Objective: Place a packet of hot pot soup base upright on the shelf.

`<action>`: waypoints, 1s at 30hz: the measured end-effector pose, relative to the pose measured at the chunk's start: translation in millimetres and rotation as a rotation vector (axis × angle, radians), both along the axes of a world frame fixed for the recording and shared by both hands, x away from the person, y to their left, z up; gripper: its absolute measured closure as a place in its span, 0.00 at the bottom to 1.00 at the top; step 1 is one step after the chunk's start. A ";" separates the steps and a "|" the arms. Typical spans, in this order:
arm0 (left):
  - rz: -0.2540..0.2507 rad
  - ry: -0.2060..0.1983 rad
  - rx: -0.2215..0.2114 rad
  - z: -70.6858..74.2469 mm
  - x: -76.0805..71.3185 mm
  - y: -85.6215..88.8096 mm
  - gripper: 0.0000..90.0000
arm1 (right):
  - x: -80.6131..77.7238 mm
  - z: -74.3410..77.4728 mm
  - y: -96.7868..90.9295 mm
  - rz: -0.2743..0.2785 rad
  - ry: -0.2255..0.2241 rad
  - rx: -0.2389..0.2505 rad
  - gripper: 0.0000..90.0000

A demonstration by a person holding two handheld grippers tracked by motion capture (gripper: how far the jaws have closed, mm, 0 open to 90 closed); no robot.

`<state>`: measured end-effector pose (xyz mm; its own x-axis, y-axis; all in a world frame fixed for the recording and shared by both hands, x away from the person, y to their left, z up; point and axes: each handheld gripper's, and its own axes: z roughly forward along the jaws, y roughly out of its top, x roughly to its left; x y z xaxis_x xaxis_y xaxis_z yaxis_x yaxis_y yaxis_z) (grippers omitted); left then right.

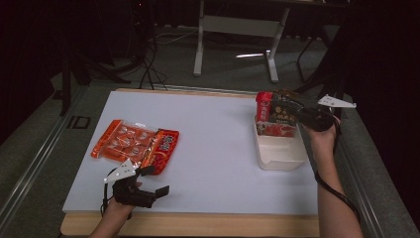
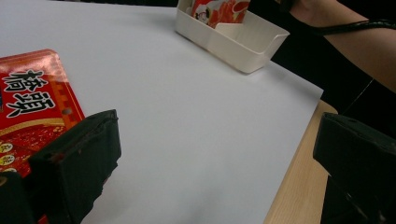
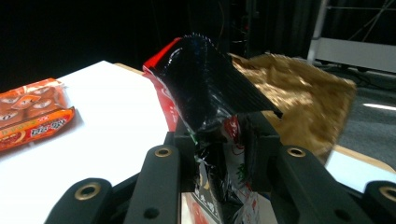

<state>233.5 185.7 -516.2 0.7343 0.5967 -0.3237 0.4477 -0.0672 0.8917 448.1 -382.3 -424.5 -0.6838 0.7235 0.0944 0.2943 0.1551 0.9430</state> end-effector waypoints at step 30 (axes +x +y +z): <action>0.003 -0.005 0.020 0.5 1.7 0.7 0.01 | -66.6 60.3 19.5 -0.045 -0.062 0.019 0.41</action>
